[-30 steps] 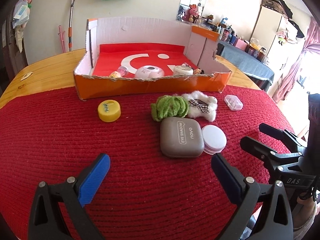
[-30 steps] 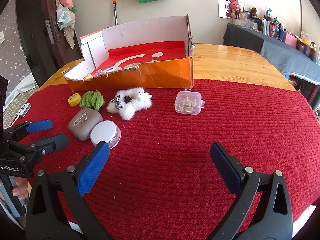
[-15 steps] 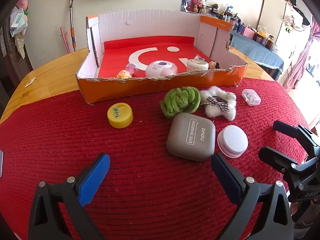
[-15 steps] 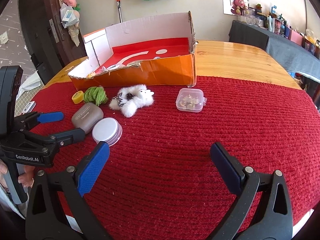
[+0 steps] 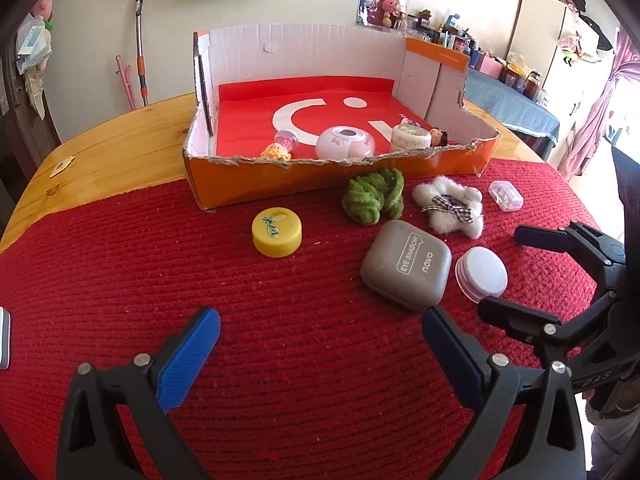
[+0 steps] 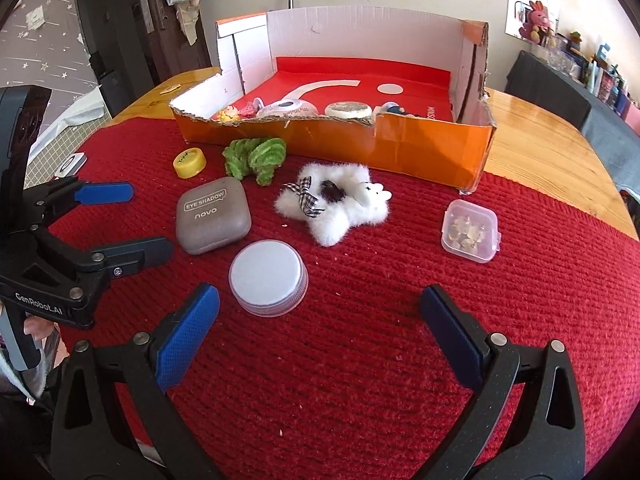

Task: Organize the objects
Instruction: 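Grasp the grey eye shadow case with the left tool while the right grasps the white round container, then lift the eye shadow case and white container and carry both over the box, then lower the eye shadow case with the left tool while the right lowers the white container onto the box floor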

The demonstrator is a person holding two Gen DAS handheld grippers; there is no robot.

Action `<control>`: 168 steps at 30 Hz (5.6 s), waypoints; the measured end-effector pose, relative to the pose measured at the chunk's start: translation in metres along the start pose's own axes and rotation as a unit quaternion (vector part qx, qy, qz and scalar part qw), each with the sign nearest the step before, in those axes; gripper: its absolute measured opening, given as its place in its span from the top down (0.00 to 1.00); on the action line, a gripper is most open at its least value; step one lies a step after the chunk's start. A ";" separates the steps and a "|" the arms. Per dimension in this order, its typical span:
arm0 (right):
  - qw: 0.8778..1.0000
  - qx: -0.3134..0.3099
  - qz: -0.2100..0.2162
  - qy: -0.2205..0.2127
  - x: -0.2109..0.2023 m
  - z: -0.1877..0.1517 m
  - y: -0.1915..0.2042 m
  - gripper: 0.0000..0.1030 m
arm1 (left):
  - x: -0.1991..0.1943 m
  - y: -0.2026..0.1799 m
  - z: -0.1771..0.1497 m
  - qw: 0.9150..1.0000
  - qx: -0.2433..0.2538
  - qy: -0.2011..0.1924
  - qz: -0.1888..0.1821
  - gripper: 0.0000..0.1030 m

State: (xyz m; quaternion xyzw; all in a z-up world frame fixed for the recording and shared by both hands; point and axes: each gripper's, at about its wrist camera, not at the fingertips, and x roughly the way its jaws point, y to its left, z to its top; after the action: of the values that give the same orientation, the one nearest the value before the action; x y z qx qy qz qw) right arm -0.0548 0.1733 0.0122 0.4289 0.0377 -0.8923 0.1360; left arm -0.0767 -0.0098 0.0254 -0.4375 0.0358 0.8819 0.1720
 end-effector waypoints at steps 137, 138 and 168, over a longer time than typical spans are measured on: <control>0.990 -0.090 -0.009 0.110 0.099 0.175 -0.048 0.61 | 0.111 0.033 0.169 0.993 0.017 0.086 -0.074 0.47; 0.989 -0.091 -0.010 0.113 0.100 0.175 -0.048 0.61 | 0.114 0.034 0.170 0.993 0.016 0.090 -0.077 0.47; 0.986 -0.075 0.018 0.148 0.100 0.162 -0.067 0.61 | 0.113 0.025 0.161 0.994 0.063 0.079 -0.036 0.47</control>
State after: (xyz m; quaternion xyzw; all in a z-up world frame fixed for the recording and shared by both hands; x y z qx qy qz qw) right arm -0.2549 0.1864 0.0333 0.5456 0.1162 -0.8110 0.1763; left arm -0.2698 0.0323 0.0335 -0.4950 0.0893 0.8338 0.2276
